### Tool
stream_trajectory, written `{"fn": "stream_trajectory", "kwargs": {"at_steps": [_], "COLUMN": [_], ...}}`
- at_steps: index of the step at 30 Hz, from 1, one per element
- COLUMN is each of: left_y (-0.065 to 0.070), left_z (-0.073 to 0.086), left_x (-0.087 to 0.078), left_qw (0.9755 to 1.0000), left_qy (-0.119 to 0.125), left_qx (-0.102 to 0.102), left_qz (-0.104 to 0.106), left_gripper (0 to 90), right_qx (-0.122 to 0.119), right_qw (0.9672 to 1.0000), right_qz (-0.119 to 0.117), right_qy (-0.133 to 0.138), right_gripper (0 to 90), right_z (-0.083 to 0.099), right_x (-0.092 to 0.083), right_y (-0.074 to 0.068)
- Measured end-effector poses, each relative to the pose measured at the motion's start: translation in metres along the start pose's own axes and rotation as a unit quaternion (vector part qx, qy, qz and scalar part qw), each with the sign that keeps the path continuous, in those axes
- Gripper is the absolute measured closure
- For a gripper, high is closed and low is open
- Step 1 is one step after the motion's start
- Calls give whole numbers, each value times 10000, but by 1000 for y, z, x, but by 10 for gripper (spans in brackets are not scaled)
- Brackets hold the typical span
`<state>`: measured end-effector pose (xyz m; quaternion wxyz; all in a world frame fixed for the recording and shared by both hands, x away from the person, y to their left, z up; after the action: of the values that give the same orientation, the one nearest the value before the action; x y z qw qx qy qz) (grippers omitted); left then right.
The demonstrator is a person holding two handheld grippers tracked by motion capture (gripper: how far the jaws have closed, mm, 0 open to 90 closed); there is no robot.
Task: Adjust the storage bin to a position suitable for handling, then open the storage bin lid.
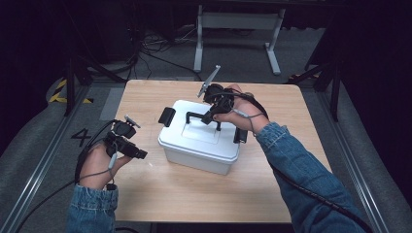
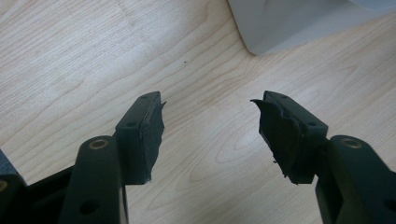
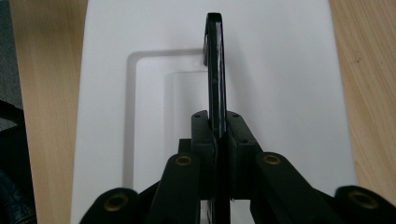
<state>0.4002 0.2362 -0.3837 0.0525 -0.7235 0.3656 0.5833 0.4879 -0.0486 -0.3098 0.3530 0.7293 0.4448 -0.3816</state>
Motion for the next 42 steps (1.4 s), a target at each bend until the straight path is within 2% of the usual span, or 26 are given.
{"fn": "stream_trajectory", "kwargs": {"at_steps": [2,3,15,21,26,31,33,34,36,38,42], "left_y": [-1,0,-1,-1,1,-1,-2,-1,-2,-2,-7], "left_z": [-1,-1,0,1,0,0,-1,-1,-2,-2,-2], "left_x": [0,0,1,0,2,2,2,3,2,3,-2], "left_qw": [10000,10000,10000,10000,10000,10000,10000,10000,10000,10000,10000], "left_qy": [-22,-8,-19,-15,-24,-29,-40,1,-42,-9,32], "left_qx": [35,-28,-45,22,-63,-15,45,-22,28,-35,-25], "left_qz": [-32,9,14,-30,22,-14,-58,16,4,55,34], "left_gripper": [406,406,400,400,400,400,400,400,400,400,399], "right_qx": [9,27,-62,-14,-33,-9,-5,2,31,40,127], "right_qw": [10000,10000,9999,9995,9991,9983,9981,9981,9980,9979,9976], "right_qz": [-1,-21,63,61,112,166,193,195,223,248,309], "right_qy": [3,5,62,317,415,552,580,590,599,605,614], "right_gripper": [842,842,843,844,844,844,844,844,844,844,844], "right_z": [0,0,-3,-8,-10,-11,-11,-10,-8,-5,5], "right_x": [0,0,-6,-24,-37,-51,-55,-58,-62,-66,-74], "right_y": [0,1,-1,0,1,2,4,4,5,7,11]}}
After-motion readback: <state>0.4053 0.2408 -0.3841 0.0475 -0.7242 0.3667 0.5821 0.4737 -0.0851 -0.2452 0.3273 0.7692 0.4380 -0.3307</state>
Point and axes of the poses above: each handheld gripper's, and its own axes: x roughly forward along the jaws, z roughly out of its underside, y roughly to its right, the point moved 2 cm from there along x, roughly forward along the jaws, and after that the axes turned 14 degrees about z, right-handed, at the moved point
